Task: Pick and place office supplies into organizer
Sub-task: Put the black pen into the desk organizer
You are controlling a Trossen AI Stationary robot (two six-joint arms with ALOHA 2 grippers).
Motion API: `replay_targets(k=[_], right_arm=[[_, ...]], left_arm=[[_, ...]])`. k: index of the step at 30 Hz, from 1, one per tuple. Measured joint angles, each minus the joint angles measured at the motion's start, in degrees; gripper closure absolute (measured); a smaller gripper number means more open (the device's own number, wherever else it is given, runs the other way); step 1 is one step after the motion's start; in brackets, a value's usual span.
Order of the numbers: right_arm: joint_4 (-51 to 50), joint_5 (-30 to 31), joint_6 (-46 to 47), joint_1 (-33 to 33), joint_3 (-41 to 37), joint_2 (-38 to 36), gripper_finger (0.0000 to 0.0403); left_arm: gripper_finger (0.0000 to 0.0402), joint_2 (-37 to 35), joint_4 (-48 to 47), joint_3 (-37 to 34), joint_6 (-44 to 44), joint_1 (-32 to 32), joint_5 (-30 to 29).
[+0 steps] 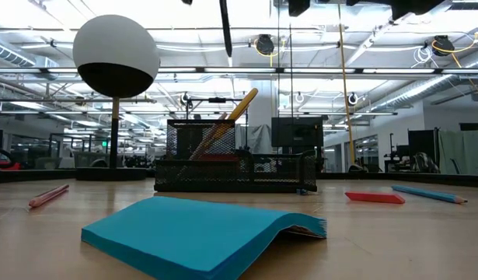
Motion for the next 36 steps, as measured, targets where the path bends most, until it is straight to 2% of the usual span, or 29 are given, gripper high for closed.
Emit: replay_targets(k=[9,15,18,23,30,36], right_arm=[[-1.0,0.2,-1.5,0.6,0.0,0.0,0.0201],[-1.0,0.4,-1.4,0.6,0.0,0.0,0.0205],[-0.9,1.8,-1.3,0.6,0.0,0.0,0.0203],[-0.9,1.9,-1.2,0.6,0.0,0.0,0.0204],[-0.9,1.7,-1.0,0.6,0.0,0.0,0.0208],[-0.9,1.7,-1.0,0.6,0.0,0.0,0.0205]], left_arm=[[0.0384,-3.8,7.6,-10.6,-4.8,6.6,1.2],[0.0393,-7.4,22.0,-20.2,-6.8,10.3,4.6],[0.0377,-8.7,24.1,-23.6,-10.0,12.6,4.7],[0.0371,-8.3,26.6,-26.2,-13.8,14.2,8.4],[0.0394,-8.3,26.6,-27.5,-15.3,13.8,9.1],[0.037,-8.3,26.6,-28.5,-16.5,13.5,8.5]])
